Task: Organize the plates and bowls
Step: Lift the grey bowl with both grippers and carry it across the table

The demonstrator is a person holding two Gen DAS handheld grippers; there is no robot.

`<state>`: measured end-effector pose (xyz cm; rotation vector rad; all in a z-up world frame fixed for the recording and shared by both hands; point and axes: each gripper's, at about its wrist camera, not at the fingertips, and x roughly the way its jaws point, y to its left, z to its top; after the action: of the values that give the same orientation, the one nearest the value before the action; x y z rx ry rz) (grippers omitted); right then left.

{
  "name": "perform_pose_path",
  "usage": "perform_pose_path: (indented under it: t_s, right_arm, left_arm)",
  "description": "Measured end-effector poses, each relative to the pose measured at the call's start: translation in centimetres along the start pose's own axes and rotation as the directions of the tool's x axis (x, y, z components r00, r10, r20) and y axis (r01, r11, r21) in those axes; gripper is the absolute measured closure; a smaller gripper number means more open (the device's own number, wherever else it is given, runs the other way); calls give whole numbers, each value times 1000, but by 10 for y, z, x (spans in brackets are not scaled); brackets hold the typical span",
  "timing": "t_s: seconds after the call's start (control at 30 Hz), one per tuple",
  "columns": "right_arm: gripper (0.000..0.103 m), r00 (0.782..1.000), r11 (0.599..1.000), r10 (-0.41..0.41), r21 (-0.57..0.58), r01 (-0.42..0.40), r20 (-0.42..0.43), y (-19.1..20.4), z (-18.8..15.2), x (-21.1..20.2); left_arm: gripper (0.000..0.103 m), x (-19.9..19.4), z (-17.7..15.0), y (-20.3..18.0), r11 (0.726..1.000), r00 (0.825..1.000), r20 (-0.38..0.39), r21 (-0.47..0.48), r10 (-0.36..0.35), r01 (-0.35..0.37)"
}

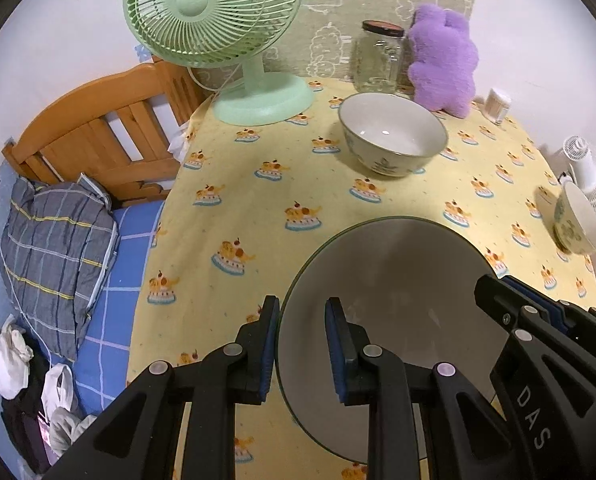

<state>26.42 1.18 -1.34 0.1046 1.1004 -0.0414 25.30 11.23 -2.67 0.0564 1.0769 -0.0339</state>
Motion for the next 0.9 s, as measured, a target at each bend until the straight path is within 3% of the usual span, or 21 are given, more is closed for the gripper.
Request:
perform_pose_path:
  t_s: [0.5,0.9]
  right_arm:
    - [88,999,998,-34,47,34,-13,-41,-61,-28]
    - [88,998,999,-41,34,42,-47,-46,-93,-26]
  left_arm:
    - [82,-18,-56,-36,998,998,-47,52,-34,36]
    - [82,-18,-83,-39,997,997,-78,67,-27,32]
